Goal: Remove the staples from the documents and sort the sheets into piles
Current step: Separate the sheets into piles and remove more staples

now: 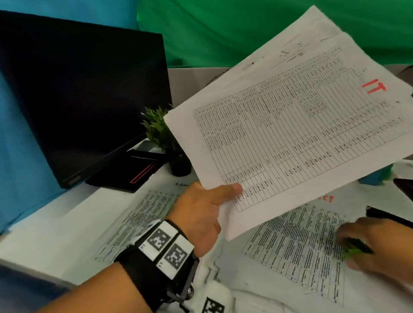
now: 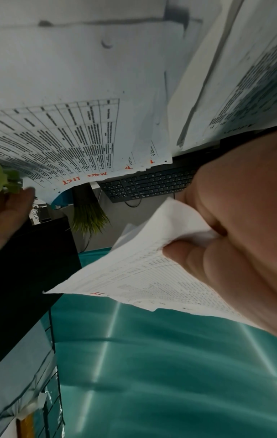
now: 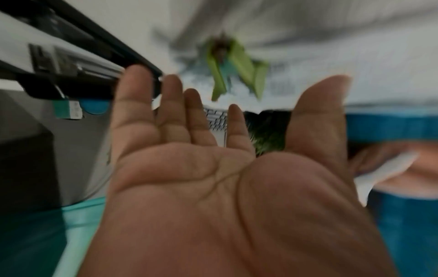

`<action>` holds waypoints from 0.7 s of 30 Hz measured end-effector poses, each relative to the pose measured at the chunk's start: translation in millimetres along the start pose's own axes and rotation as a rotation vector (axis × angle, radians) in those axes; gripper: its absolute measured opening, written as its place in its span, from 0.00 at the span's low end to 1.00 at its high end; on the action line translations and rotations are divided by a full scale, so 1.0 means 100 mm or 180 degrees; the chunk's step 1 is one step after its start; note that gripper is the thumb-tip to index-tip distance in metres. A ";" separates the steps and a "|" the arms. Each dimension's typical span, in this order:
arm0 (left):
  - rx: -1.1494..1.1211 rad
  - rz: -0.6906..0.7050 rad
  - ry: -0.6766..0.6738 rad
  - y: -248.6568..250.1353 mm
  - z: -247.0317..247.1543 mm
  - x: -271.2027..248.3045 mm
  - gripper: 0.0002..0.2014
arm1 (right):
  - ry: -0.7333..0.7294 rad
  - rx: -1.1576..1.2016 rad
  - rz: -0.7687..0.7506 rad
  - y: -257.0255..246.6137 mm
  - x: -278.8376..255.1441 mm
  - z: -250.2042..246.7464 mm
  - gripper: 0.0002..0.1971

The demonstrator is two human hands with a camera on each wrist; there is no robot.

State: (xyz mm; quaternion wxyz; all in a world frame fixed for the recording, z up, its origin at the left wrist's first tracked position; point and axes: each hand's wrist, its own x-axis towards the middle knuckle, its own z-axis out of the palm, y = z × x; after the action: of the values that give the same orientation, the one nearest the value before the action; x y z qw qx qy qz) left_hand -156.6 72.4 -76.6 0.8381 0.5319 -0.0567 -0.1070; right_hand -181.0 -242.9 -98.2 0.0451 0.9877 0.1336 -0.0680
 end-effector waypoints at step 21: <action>-0.0423 0.0169 0.0377 -0.12 0.01 0.05 0.17 | 0.0912 0.5921 0.0591 -0.61 -0.18 -0.60 0.27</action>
State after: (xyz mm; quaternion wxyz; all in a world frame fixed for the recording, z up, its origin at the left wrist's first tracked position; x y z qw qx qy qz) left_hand -153.7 65.4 -86.6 0.8760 0.4788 -0.0139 -0.0566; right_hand -207.7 -182.8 -40.5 -0.7723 0.6330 -0.0491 -0.0214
